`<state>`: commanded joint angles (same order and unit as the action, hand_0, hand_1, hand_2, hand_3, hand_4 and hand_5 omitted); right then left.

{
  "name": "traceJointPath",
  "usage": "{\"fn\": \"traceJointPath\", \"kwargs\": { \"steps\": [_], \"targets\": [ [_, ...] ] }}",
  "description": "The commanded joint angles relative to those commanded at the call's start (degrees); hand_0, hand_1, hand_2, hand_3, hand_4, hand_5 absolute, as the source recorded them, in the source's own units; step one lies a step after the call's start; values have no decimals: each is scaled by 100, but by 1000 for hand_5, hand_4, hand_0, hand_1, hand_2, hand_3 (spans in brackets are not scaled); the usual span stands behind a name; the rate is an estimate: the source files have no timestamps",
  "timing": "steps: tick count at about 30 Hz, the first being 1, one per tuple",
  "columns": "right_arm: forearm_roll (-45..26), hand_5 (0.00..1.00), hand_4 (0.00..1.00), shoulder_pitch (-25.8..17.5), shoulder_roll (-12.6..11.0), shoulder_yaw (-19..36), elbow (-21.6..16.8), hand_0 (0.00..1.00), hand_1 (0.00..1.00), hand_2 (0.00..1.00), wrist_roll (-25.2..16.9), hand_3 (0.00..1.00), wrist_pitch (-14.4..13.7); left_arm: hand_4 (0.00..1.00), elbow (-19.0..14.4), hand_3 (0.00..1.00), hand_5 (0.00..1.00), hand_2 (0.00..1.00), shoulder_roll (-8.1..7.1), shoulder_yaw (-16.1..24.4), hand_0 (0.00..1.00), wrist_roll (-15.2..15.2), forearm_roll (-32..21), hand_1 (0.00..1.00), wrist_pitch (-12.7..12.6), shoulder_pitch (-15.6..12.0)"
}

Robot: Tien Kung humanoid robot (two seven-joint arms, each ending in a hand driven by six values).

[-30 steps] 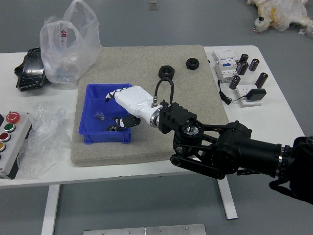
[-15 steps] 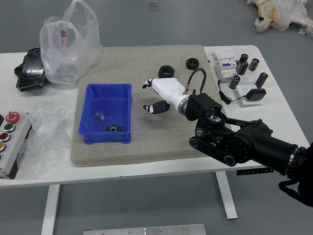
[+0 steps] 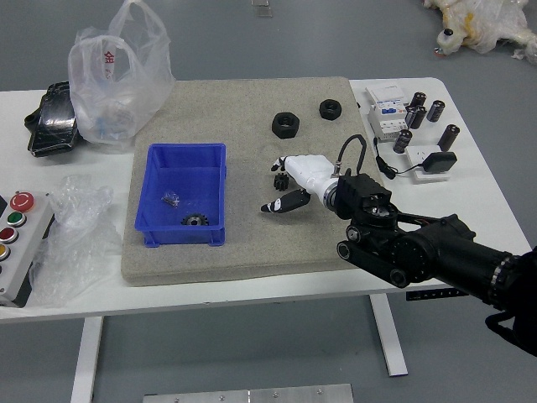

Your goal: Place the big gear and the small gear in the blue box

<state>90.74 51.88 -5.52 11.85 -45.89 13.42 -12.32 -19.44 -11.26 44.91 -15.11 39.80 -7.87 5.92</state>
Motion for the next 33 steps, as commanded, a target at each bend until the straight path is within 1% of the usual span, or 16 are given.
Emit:
{"fn": "traceJointPath", "kwargs": {
  "steps": [5,6,11,12,16,18,23,33],
  "targets": [
    [-330,161,350,24,20,-191,147,421,663,603,-53,655,-179,643,2,682,302,600,4,-17,646,13,-6,602,5,6],
    [-374,2,354,24,21,-216,163,377,560,442,-62,549,-205,644,3,680,302,600,4,-20,646,15,-8,602,5,7],
    [-582,2,354,17,30,-343,230,377,560,442,-87,549,-302,644,3,680,302,600,6,-27,646,19,-7,602,7,9],
    [-599,2,337,15,33,-354,237,374,544,410,-91,515,-312,644,3,681,302,600,7,-28,646,20,-7,602,7,10],
    [-657,2,337,9,42,-370,244,374,544,410,-107,515,-355,644,5,681,302,600,7,-35,646,29,-9,602,8,14],
    [-685,2,322,7,45,-363,238,373,537,396,-124,503,-386,643,6,681,301,600,7,-41,646,35,-14,602,7,15],
    [-717,2,322,-10,52,-305,210,373,537,396,-170,503,-477,643,6,681,301,600,12,-50,646,43,-21,602,5,12],
    [-701,2,323,-23,37,-204,98,370,528,383,-210,487,-566,644,6,680,301,600,12,-51,646,51,-22,601,-1,10]
  ]
}}
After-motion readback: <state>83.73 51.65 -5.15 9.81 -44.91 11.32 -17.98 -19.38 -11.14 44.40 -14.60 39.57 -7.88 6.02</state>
